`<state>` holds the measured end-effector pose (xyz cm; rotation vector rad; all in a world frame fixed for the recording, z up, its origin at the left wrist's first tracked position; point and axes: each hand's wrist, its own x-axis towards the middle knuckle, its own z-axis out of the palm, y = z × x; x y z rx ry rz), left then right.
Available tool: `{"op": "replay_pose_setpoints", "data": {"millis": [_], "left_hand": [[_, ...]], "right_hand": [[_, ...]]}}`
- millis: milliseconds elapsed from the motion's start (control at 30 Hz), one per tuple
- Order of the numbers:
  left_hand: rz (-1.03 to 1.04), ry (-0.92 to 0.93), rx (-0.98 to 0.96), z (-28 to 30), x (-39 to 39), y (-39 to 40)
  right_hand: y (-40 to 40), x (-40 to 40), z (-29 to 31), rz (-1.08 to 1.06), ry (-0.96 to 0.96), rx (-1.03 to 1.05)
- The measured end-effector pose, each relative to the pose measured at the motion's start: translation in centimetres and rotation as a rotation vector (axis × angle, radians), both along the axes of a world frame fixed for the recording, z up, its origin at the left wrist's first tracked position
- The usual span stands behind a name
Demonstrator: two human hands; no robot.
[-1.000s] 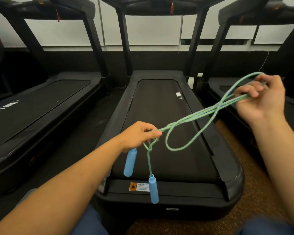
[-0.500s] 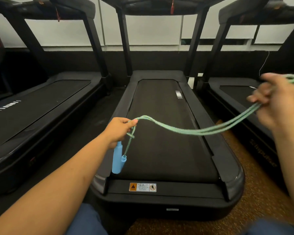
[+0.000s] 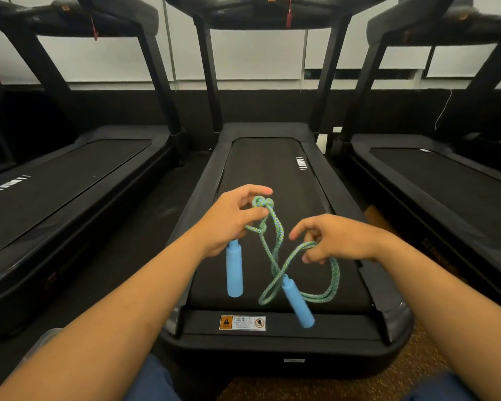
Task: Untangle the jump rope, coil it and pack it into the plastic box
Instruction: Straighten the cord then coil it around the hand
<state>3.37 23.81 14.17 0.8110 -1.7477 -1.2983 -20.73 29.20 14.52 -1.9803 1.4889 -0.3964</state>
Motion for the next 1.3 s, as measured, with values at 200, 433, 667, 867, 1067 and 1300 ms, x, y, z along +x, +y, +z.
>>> {"op": "replay_pose_setpoints", "data": {"millis": [200,433,667,867,1067,1300], "left_hand": [[0.016,-0.055,-0.149,0.1,-0.3,0.4],[0.074,-0.085,-0.281,-0.2,-0.7,0.5],[0.190,-0.072,-0.310,0.0,-0.9,0.6],[0.229,-0.061,-0.307,0.3,-1.3,1.0],[0.089,-0.059,-0.233,0.5,-1.1,1.5],[0.165,-0.123,-0.289,0.1,-1.1,0.9]], "right_hand": [[0.4,1.4,0.0,-0.110,-0.461,-0.075],[1.0,3.8,0.2,-0.183,-0.590,-0.246],[1.1,4.1,-0.1,-0.184,-0.771,-0.211],[0.9,4.2,-0.1,-0.213,-0.799,-0.240],[1.1,4.2,-0.1,-0.219,-0.731,-0.276],[1.2,4.3,0.0,-0.262,-0.711,-0.275]]}}
